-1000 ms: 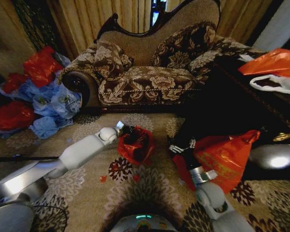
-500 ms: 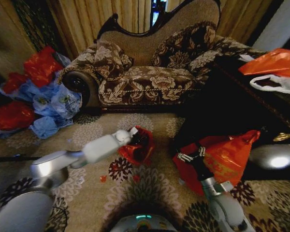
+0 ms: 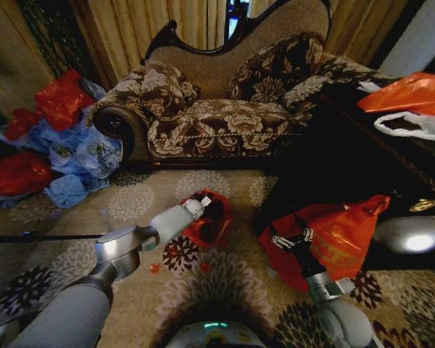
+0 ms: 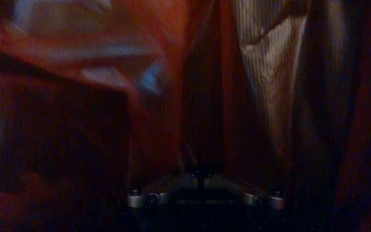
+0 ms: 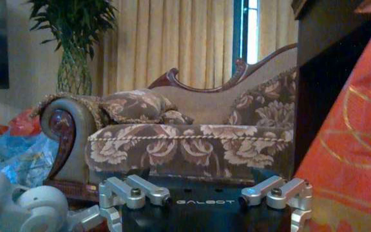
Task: Place a garbage bag over the trash bin.
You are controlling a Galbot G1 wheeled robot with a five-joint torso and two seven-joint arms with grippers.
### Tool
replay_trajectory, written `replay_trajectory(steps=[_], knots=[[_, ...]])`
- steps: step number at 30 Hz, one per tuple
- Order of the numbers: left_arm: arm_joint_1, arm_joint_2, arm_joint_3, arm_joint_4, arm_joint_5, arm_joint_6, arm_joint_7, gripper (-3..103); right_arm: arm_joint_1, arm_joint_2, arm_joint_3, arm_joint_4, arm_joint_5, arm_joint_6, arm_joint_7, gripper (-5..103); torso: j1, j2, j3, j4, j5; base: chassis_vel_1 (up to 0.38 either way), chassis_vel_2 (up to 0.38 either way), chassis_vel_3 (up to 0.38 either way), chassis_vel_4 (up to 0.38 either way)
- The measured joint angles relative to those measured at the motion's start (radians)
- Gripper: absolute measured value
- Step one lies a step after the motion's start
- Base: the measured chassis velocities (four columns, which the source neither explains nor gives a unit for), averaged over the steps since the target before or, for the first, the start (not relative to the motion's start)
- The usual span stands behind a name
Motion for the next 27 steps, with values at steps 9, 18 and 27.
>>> replay_trajectory(steps=[9, 18, 27], knots=[[0.039, -0.164, -0.213, 0.203, 0.092, -0.063, -0.004, 0, 0.006, -0.014, -0.018, -0.038, 0.0, -0.004, 0.007, 100, 0.001, -0.001, 0.001, -0.0016, -0.0007, -0.018, -0.012, -0.007, -0.005], [0.04, -0.124, -0.301, 0.193, 0.113, -0.109, -0.056, 0, -0.001, -0.006, -0.04, -0.043, -0.012, -0.003, 0.024, 100, 0.0, 0.0, 0.0, 0.0, -0.0003, 0.0, 0.0, 0.0, 0.0], [0.049, -0.068, -0.309, 0.174, 0.09, -0.09, -0.069, 0, -0.018, -0.003, -0.051, -0.039, -0.021, -0.004, 0.042, 100, 0.0, 0.0, 0.0, 0.0, -0.0002, 0.0, 0.0, 0.0, 0.0]])
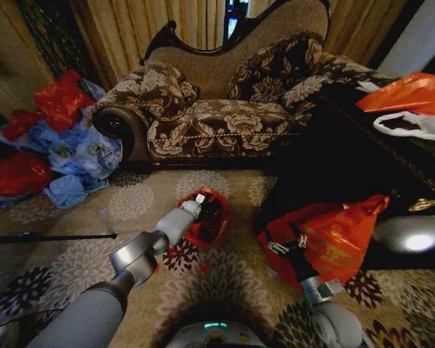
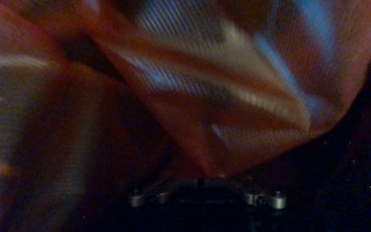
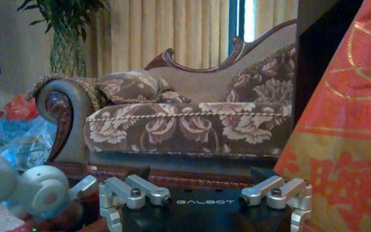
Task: Place a garbage bag over the trash bin.
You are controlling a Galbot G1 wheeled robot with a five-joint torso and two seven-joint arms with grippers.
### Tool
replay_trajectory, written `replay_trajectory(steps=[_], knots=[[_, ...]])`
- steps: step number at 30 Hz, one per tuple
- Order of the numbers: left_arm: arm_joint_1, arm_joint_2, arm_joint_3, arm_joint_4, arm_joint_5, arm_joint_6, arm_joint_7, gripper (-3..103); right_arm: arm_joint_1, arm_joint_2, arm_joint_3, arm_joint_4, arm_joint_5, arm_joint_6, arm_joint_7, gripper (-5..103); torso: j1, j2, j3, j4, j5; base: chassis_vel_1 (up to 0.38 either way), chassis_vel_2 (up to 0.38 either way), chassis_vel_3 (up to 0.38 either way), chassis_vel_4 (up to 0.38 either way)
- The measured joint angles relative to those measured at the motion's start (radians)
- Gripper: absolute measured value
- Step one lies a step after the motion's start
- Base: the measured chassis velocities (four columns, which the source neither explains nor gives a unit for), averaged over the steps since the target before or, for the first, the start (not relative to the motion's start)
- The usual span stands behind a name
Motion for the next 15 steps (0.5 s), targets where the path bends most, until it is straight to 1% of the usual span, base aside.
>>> replay_trajectory(steps=[2, 4, 6, 7, 8, 10, 12, 13, 14, 15], knots=[[0.015, 0.018, 0.03, -0.044, -0.023, 0.028, 0.001, 0, -0.014, -0.003, 0.005, 0.008, 0.002, -0.008, 0.001, 100, 0.0, 0.0, 0.0, 0.0004, 0.0001, 0.0, 0.0, 0.0, 0.0], [0.017, 0.011, 0.032, -0.049, -0.03, 0.031, 0.0, 0, -0.02, -0.005, 0.006, 0.012, 0.004, -0.012, 0.0, 100, 0.0, 0.0, 0.0, 0.0006, 0.0001, 0.0, 0.0, 0.0, 0.0], [0.007, -0.029, 0.003, -0.03, -0.037, 0.012, -0.01, 0, -0.029, -0.013, 0.009, 0.022, 0.008, -0.018, 0.001, 100, 0.0, 0.0, 0.0, -0.0001, -0.0002, 0.0, 0.0, 0.0, 0.0], [0.007, -0.029, 0.003, -0.03, -0.037, 0.012, -0.01, 0, -0.029, -0.013, 0.009, 0.022, 0.008, -0.018, 0.001, 100, 0.0, 0.0, 0.0, -0.0001, -0.0002, 0.0, 0.0, 0.0, 0.0], [-0.007, -0.043, -0.011, -0.02, -0.042, -0.002, -0.012, 0, -0.03, -0.017, 0.01, 0.026, 0.01, -0.02, 0.003, 100, 0.0, 0.0, 0.0, -0.0007, -0.0001, 0.0, 0.0, 0.0, 0.0], [-0.029, -0.051, -0.026, -0.003, -0.048, -0.027, -0.013, 0, -0.03, -0.023, 0.012, 0.031, 0.014, -0.024, 0.007, 100, 0.0, 0.0, 0.0, -0.0007, 0.0005, 0.0, 0.0, 0.0, 0.0], [-0.034, -0.051, -0.031, 0.002, -0.049, -0.033, -0.014, 0, -0.03, -0.024, 0.012, 0.031, 0.015, -0.025, 0.009, 100, 0.0, 0.0, 0.0, -0.0006, 0.0005, 0.0, 0.0, 0.0, 0.0], [-0.042, -0.048, -0.043, 0.01, -0.05, -0.041, -0.016, 0, -0.029, -0.028, 0.012, 0.034, 0.018, -0.027, 0.012, 100, 0.0, 0.0, 0.0, -0.0001, 0.0002, 0.0, 0.0, 0.0, 0.0], [-0.045, -0.04, -0.049, 0.01, -0.049, -0.041, -0.023, 0, -0.027, -0.029, 0.012, 0.034, 0.021, -0.029, 0.013, 100, 0.0, 0.0, 0.0, -0.0002, -0.0001, 0.0, 0.0, 0.0, 0.0], [-0.043, -0.018, -0.049, -0.001, -0.033, -0.027, -0.029, 0, -0.026, -0.03, 0.012, 0.034, 0.024, -0.031, 0.016, 100, 0.0, 0.0, 0.0, -0.0002, 0.0001, 0.0, 0.0, 0.0, 0.0]])
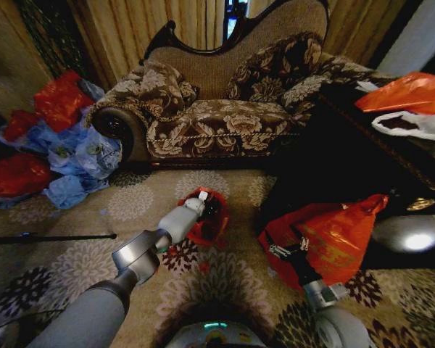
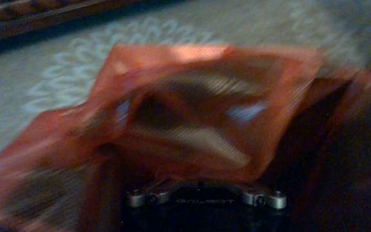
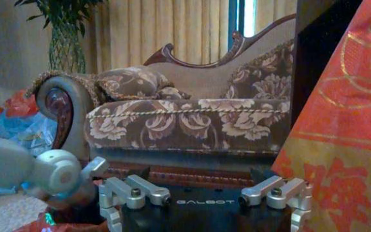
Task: Place a garbage bag over the trash bin.
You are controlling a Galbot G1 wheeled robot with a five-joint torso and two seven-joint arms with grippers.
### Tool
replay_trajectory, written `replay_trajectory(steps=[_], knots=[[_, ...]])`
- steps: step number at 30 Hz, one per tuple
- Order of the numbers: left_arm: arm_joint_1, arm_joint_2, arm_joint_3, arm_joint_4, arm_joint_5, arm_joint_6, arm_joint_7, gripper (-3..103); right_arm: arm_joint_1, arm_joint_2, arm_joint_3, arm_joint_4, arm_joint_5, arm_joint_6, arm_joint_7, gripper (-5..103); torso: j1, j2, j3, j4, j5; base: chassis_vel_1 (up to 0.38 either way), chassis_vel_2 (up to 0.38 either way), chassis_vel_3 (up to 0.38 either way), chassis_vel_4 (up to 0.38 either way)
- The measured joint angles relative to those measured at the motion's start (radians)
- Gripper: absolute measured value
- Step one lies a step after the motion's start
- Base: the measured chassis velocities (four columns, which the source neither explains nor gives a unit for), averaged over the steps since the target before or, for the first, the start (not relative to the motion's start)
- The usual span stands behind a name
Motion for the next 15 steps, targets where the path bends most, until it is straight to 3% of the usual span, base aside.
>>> replay_trajectory(steps=[6, 8, 15], knots=[[0.041, 0.063, 0.046, -0.061, 0.015, 0.029, -0.011, 0, -0.001, 0.004, -0.003, 0.0, 0.001, -0.001, 0.001, 100, 0.0, 0.0, 0.0, 0.0012, 0.0, 0.0, 0.0, 0.0, 0.0], [0.062, 0.076, 0.088, -0.101, 0.009, 0.03, -0.022, 0, -0.01, 0.006, -0.002, 0.0, 0.001, 0.0, 0.002, 100, -0.001, 0.001, -0.001, 0.0011, 0.0017, 0.0, 0.0, 0.0, 0.0], [0.062, 0.014, 0.081, -0.078, -0.018, 0.039, -0.01, 0, -0.032, 0.006, 0.013, 0.001, 0.001, 0.003, 0.002, 100, -0.001, 0.001, -0.001, 0.0017, 0.0008, 0.0, 0.0, 0.0, 0.0]])
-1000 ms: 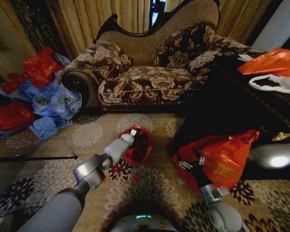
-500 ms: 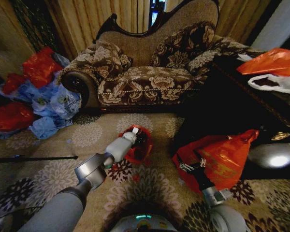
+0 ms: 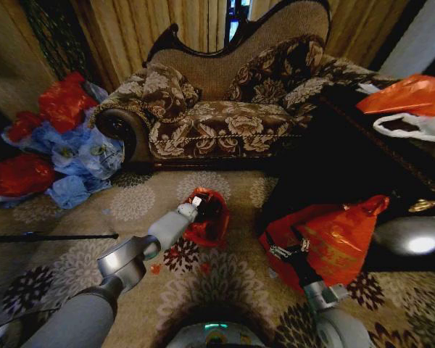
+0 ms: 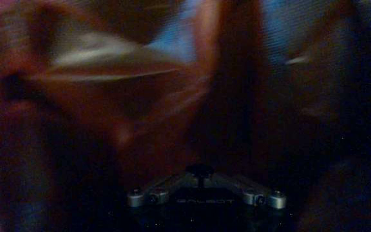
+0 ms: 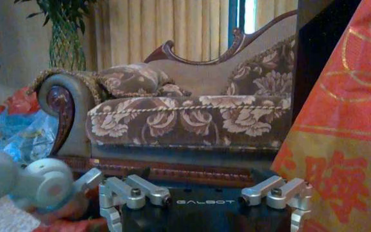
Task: Place a garbage bag over the trash bin.
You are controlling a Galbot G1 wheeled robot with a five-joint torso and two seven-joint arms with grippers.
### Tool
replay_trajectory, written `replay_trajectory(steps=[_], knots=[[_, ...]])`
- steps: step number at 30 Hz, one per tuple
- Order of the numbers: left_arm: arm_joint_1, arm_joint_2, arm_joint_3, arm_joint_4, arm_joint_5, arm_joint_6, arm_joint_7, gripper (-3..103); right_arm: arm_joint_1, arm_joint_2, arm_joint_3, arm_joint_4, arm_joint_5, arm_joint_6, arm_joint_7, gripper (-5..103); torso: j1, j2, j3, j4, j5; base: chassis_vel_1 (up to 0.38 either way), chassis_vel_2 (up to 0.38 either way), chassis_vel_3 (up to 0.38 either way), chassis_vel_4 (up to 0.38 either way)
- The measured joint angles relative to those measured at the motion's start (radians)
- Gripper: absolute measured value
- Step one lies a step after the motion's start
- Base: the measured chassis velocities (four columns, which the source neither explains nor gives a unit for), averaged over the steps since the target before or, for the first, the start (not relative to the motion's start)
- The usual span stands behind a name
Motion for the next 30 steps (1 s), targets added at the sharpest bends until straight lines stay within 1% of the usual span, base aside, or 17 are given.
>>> replay_trajectory(steps=[1, 2, 3, 4, 5, 6, 7, 9, 12, 18, 21, 22, 23, 25, 27, 29, 30], knots=[[-0.003, -0.015, -0.009, 0.012, -0.001, -0.004, 0.0, 0, -0.002, 0.0, 0.0, 0.0, 0.0, 0.0, 0.0, 100, 0.0, 0.0, 0.0, 0.0, 0.0001, 0.0, 0.0, 0.0, 0.0], [-0.012, -0.043, -0.03, 0.036, -0.003, -0.023, -0.001, 0, -0.005, 0.002, 0.0, 0.0, 0.0, 0.0, 0.0, 100, 0.0, 0.0, 0.0, -0.0009, -0.0003, 0.0, 0.0, 0.0, 0.0], [-0.015, -0.053, -0.038, 0.043, -0.005, -0.035, -0.004, 0, -0.006, 0.003, -0.002, 0.002, -0.001, 0.001, 0.0, 100, 0.001, -0.001, 0.001, -0.0037, -0.0028, 0.0, 0.0, 0.0, 0.0], [-0.015, -0.053, -0.038, 0.043, -0.005, -0.035, -0.004, 0, -0.006, 0.003, -0.002, 0.002, -0.001, 0.001, 0.0, 100, 0.001, -0.001, 0.001, -0.0037, -0.0028, 0.0, 0.0, 0.0, 0.0], [-0.016, -0.061, -0.048, 0.049, -0.011, -0.037, -0.009, 0, -0.008, 0.006, -0.005, 0.002, -0.001, 0.001, 0.001, 100, 0.002, -0.002, 0.002, -0.0047, -0.004, -0.063, -0.021, -0.017, -0.054], [-0.023, -0.06, -0.057, 0.052, -0.016, -0.038, -0.018, 0, -0.009, 0.008, -0.009, 0.003, -0.002, 0.001, 0.002, 100, 0.003, -0.002, 0.002, -0.0041, -0.0015, -0.051, -0.022, -0.017, -0.038], [-0.023, -0.06, -0.057, 0.052, -0.016, -0.038, -0.018, 0, -0.009, 0.008, -0.009, 0.003, -0.002, 0.001, 0.002, 100, 0.003, -0.002, 0.002, -0.0041, -0.0015, -0.051, -0.022, -0.017, -0.038], [-0.041, -0.045, -0.066, 0.055, -0.026, -0.038, -0.031, 0, -0.01, 0.011, -0.012, 0.006, -0.002, 0.001, 0.004, 100, 0.001, -0.002, 0.001, -0.0027, -0.0012, 0.0, 0.0, 0.0, 0.0], [-0.042, -0.011, -0.06, 0.044, -0.039, -0.009, -0.048, 0, -0.014, 0.013, -0.012, 0.006, 0.0, 0.001, 0.005, 100, 0.001, -0.002, 0.001, -0.0008, -0.0014, 0.034, 0.002, 0.001, 0.009], [-0.042, 0.013, -0.058, 0.015, -0.064, 0.034, -0.062, 0, -0.022, 0.014, -0.012, 0.006, 0.001, 0.001, 0.006, 100, 0.001, -0.001, 0.001, -0.002, -0.0013, 0.0, 0.0, 0.0, 0.0], [-0.05, 0.017, -0.05, 0.007, -0.067, 0.08, -0.056, 0, -0.028, 0.015, -0.009, 0.006, 0.002, 0.002, 0.006, 100, 0.001, -0.001, 0.001, -0.0014, -0.0005, 0.0, 0.0, 0.0, 0.0], [-0.05, 0.018, -0.042, -0.011, -0.079, 0.116, -0.045, 0, -0.032, 0.015, -0.007, 0.006, 0.002, 0.003, 0.006, 100, 0.001, -0.001, 0.001, -0.0013, -0.0008, 0.0, 0.0, 0.0, 0.0], [-0.05, 0.018, -0.042, -0.011, -0.079, 0.116, -0.045, 0, -0.032, 0.015, -0.007, 0.006, 0.002, 0.003, 0.006, 100, 0.001, -0.001, 0.001, -0.0013, -0.0008, 0.0, 0.0, 0.0, 0.0], [-0.05, 0.007, -0.029, -0.027, -0.089, 0.145, -0.026, 0, -0.037, 0.016, -0.001, 0.005, 0.002, 0.005, 0.006, 100, 0.001, -0.001, 0.001, -0.0017, -0.0005, 0.0, 0.0, 0.0, 0.0], [-0.05, -0.006, -0.027, -0.02, -0.091, 0.144, -0.02, 0, -0.039, 0.016, 0.001, 0.004, 0.002, 0.006, 0.006, 100, 0.001, -0.001, 0.001, -0.0016, -0.0006, 0.0, 0.0, 0.0, 0.0], [-0.055, -0.038, -0.037, 0.01, -0.089, 0.12, -0.021, 0, -0.04, 0.017, 0.003, 0.001, 0.002, 0.008, 0.005, 100, 0.001, -0.001, 0.001, -0.0016, -0.0009, 0.0, 0.0, 0.0, 0.0], [-0.055, -0.038, -0.037, 0.01, -0.089, 0.12, -0.021, 0, -0.04, 0.017, 0.003, 0.001, 0.002, 0.008, 0.005, 100, 0.001, -0.001, 0.001, -0.0016, -0.0009, 0.0, 0.0, 0.0, 0.0]])
